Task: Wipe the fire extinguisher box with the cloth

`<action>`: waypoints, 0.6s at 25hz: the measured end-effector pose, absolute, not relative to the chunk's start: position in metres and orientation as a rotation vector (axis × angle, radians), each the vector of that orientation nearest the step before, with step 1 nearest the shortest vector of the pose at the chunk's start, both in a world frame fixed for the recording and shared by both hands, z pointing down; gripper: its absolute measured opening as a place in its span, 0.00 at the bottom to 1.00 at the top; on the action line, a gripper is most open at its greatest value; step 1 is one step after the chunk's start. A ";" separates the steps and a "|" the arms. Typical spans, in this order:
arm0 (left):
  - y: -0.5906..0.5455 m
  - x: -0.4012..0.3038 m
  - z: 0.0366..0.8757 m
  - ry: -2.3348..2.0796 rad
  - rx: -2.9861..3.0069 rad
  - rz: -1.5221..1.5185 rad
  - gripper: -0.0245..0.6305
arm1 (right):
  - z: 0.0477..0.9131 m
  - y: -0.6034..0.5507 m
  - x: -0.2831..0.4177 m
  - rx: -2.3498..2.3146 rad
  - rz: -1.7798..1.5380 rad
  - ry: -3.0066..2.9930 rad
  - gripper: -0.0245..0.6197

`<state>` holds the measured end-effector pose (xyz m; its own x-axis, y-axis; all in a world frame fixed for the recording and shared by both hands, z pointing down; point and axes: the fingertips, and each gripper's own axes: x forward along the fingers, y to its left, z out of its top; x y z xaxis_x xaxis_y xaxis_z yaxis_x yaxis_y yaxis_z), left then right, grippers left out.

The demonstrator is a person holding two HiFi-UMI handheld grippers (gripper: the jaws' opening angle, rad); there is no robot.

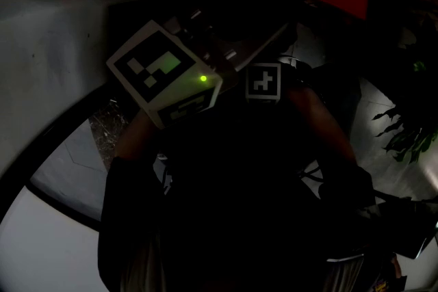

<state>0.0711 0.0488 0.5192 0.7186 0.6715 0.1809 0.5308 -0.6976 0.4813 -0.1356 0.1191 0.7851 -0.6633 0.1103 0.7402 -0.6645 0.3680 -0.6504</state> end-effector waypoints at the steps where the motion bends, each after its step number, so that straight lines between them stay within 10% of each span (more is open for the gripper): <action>1: 0.046 0.067 0.527 0.935 2.548 0.532 0.11 | 0.785 0.118 -0.135 0.483 1.366 -1.906 0.04; 15: -0.017 -0.010 0.724 1.143 2.750 1.693 0.11 | 0.775 0.107 -0.119 0.544 1.321 -1.918 0.04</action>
